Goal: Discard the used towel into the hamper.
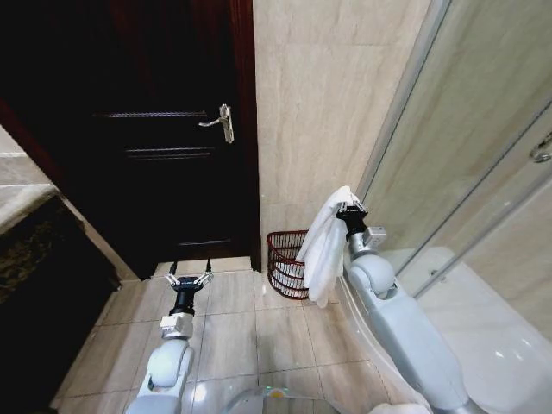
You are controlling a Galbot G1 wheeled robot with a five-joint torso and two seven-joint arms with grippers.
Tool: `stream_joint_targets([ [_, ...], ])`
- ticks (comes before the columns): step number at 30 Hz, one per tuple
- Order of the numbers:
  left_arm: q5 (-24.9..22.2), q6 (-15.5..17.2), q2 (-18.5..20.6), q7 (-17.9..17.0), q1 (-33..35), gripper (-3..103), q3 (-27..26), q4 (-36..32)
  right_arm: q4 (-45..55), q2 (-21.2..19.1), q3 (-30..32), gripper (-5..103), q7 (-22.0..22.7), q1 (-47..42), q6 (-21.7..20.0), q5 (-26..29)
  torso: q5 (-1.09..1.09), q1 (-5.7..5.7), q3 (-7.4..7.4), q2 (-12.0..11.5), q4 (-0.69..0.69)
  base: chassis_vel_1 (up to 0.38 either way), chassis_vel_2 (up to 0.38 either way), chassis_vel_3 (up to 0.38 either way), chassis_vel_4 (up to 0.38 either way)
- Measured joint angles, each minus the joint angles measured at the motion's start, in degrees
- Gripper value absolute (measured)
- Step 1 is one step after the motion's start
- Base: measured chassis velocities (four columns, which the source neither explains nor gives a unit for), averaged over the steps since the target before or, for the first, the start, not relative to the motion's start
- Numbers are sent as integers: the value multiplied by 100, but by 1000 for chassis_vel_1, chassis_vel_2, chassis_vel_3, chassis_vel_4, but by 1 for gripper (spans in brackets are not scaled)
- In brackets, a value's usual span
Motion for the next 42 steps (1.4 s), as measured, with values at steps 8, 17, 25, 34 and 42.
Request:
stream_joint_targets([
  [8, 92, 16, -116, 0, 4, 100, 16, 40, -1078, -90, -555, 2, 2, 2230, -152, 627, -1, 0, 1, 1, 3, 0, 0, 0, 0],
  [17, 102, 16, -137, 4, -66, 100, 42, 161, -1943, 101, -838, 2, -106, 3531, -163, 727, -2, 0, 0, 1, 2, 0, 0, 0, 0],
  [25, 92, 4, -98, 9, -108, 100, 57, 198, -2425, 458, -956, 2, 1, 4036, -191, 712, -2, 0, 0, 1, 2, 0, 0, 0, 0],
  [34, 83, -9, -100, 16, -129, 100, 69, 231, -2999, 1026, -1037, 2, 91, 4408, -179, 534, -2, 0, 0, 1, 3, 0, 0, 0, 0],
  [42, 62, -38, -98, 18, -143, 100, 65, 242, -3211, 1125, -1147, 2, 115, 4758, -174, 494, -2, 0, 0, 1, 2, 0, 0, 0, 0],
])
